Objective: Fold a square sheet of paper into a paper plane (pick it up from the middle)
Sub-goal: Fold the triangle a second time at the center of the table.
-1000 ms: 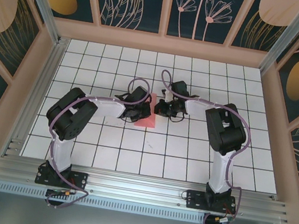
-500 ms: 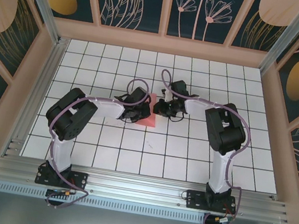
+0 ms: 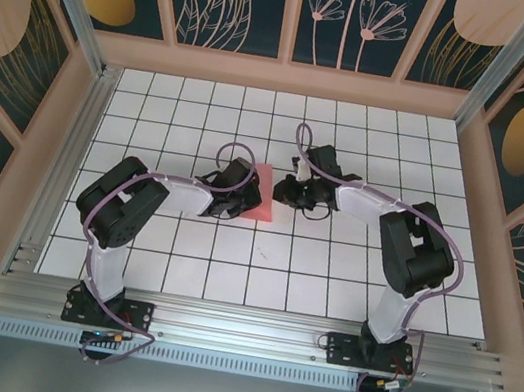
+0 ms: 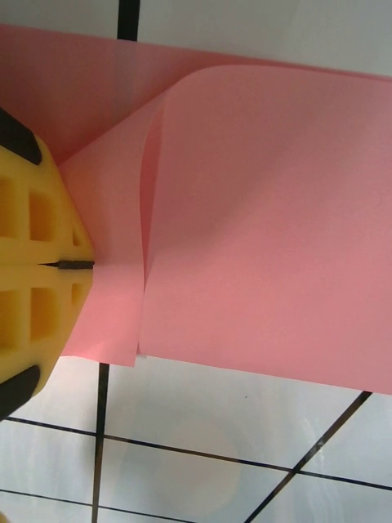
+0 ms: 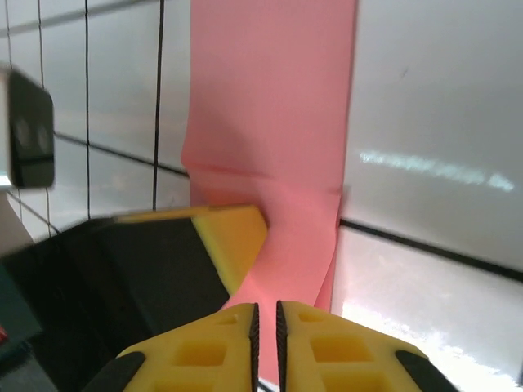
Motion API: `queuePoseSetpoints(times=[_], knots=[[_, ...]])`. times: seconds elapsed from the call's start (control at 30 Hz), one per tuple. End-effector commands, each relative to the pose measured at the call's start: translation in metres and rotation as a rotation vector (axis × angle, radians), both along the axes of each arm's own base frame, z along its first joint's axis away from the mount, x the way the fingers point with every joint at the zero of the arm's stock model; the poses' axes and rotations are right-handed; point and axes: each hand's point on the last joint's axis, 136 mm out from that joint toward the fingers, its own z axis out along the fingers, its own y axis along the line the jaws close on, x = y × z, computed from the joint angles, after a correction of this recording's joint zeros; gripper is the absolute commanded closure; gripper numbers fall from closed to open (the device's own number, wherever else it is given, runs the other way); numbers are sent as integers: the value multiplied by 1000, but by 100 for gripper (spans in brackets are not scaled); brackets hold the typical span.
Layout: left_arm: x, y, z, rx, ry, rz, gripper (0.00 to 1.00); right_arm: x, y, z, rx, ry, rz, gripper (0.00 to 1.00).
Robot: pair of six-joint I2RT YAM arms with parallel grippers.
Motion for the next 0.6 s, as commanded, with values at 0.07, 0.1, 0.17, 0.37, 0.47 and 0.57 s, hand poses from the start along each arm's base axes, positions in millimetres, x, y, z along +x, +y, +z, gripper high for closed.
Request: queuePoseSetpoints(times=[0.07, 0.1, 0.17, 0.37, 0.47, 0.57], knots=[[-33, 32, -42, 107, 128, 37, 100, -27, 19, -18, 29, 103, 57, 90], [-33, 31, -42, 104, 128, 33, 100, -29, 21, -20, 34, 112, 62, 90], [-33, 30, -40, 98, 122, 29, 100, -33, 24, -22, 46, 128, 83, 90], [-30, 27, -37, 94, 109, 21, 100, -42, 22, -36, 24, 161, 112, 91], [-29, 27, -35, 89, 103, 20, 100, -43, 18, -43, 3, 173, 105, 92], [-29, 26, -33, 83, 98, 16, 100, -45, 18, -48, -3, 186, 105, 92]])
